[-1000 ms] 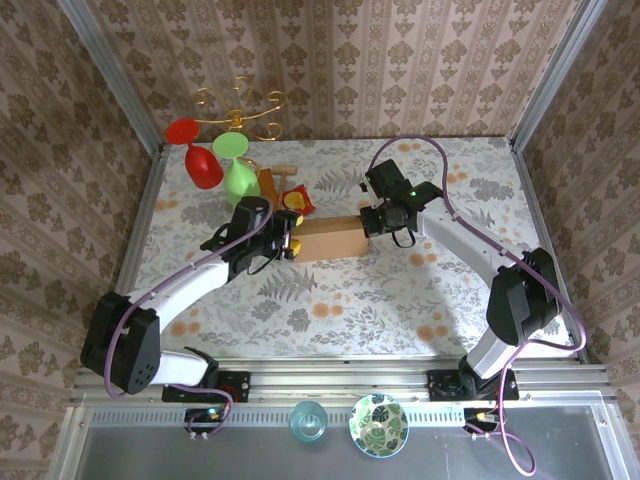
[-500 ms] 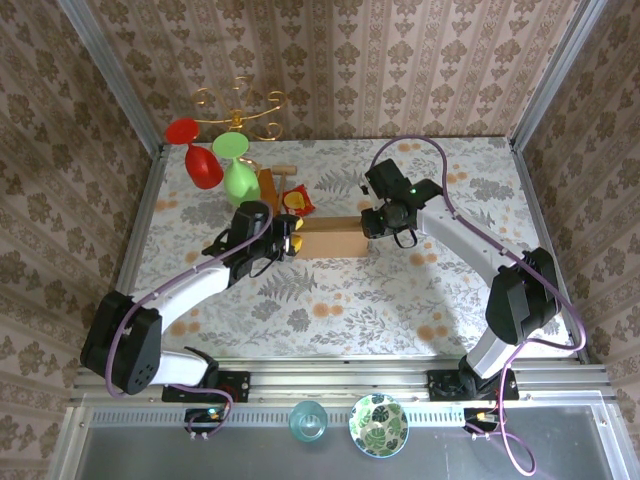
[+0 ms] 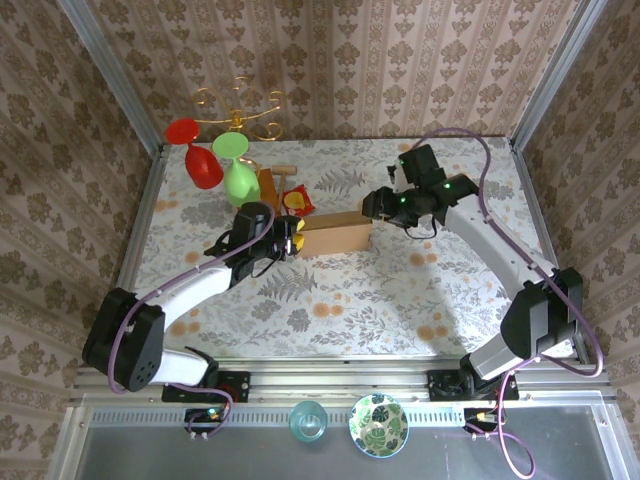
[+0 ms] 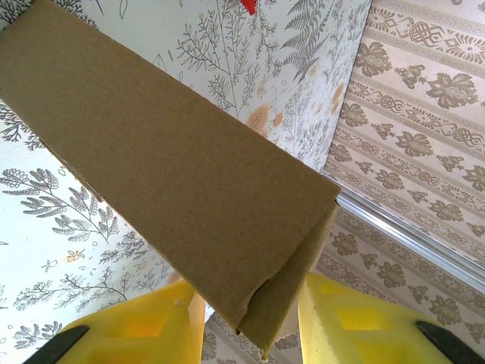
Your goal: Fold the paper box
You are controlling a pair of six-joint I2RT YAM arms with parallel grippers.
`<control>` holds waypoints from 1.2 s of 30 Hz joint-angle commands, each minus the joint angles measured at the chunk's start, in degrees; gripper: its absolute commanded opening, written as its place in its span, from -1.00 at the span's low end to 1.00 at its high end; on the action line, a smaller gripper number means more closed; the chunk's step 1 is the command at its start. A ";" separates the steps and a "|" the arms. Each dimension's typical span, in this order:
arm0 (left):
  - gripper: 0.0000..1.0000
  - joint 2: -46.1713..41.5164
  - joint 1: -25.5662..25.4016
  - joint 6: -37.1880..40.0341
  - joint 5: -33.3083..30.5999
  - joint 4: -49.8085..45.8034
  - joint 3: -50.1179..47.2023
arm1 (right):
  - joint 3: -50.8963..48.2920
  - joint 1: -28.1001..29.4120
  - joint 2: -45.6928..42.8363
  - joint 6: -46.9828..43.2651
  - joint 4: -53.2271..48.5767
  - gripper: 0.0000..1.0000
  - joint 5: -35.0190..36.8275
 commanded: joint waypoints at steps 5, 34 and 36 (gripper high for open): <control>-0.32 2.09 -0.49 -0.95 -0.71 -4.18 -2.29 | -3.31 -3.42 4.03 16.04 8.02 0.08 -10.82; -0.69 -2.43 2.38 3.64 1.73 -2.14 -8.16 | -8.38 -5.54 10.89 9.19 3.67 -0.74 -8.98; -0.63 -2.77 3.19 7.04 4.22 -0.96 -8.44 | -8.90 -5.55 9.56 8.13 3.27 -0.74 -8.49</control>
